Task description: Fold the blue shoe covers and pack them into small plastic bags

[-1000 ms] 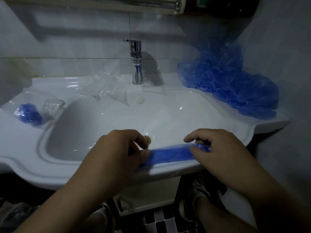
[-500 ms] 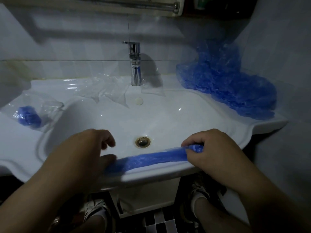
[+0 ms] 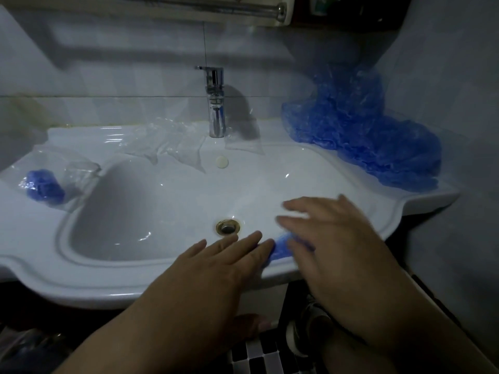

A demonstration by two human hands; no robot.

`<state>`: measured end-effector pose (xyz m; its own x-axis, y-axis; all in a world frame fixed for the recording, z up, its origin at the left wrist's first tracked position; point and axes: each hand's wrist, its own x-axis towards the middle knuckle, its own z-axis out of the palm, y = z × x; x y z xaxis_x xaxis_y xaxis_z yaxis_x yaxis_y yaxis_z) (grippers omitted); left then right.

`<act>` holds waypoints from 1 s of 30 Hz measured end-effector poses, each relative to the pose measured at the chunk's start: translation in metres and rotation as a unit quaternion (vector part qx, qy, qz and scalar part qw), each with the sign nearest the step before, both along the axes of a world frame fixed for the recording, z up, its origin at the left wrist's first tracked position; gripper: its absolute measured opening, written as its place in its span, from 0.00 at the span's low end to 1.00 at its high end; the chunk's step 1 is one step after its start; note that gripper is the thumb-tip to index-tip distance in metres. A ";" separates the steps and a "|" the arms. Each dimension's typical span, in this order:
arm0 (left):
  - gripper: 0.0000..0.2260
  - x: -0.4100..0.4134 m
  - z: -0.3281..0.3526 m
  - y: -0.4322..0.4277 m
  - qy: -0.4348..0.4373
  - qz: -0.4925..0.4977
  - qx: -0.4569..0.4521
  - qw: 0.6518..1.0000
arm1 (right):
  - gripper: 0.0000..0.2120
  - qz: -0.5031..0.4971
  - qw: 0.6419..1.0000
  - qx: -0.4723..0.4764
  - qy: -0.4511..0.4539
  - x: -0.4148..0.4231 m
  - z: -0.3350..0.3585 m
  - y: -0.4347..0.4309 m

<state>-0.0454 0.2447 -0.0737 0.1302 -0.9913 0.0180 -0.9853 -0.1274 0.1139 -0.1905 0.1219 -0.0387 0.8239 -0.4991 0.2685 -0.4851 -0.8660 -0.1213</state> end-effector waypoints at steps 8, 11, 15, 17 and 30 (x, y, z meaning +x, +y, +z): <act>0.39 0.011 0.008 0.009 0.030 0.011 0.049 0.998 | 0.44 -0.009 0.967 0.108 0.229 -0.006 0.002 0.007; 0.43 0.021 0.005 0.014 0.040 0.030 0.091 0.995 | 0.36 -0.004 0.961 0.111 0.255 -0.008 0.008 0.007; 0.43 0.017 0.002 0.011 0.012 0.022 0.088 0.996 | 0.31 0.001 0.967 0.111 0.229 -0.008 0.008 0.007; 0.39 0.014 0.006 0.012 0.049 0.047 0.049 0.996 | 0.27 0.001 0.975 0.123 0.185 -0.007 0.006 0.005; 0.19 0.037 0.004 -0.010 0.109 0.041 -0.147 0.982 | 0.13 0.001 0.997 0.076 0.029 0.006 0.003 -0.018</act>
<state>-0.0079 0.2349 -0.0699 0.2413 -0.9336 0.2648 -0.9216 -0.1350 0.3639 -0.1848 0.1038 -0.0357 0.8364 -0.5291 0.1431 -0.4937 -0.8406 -0.2226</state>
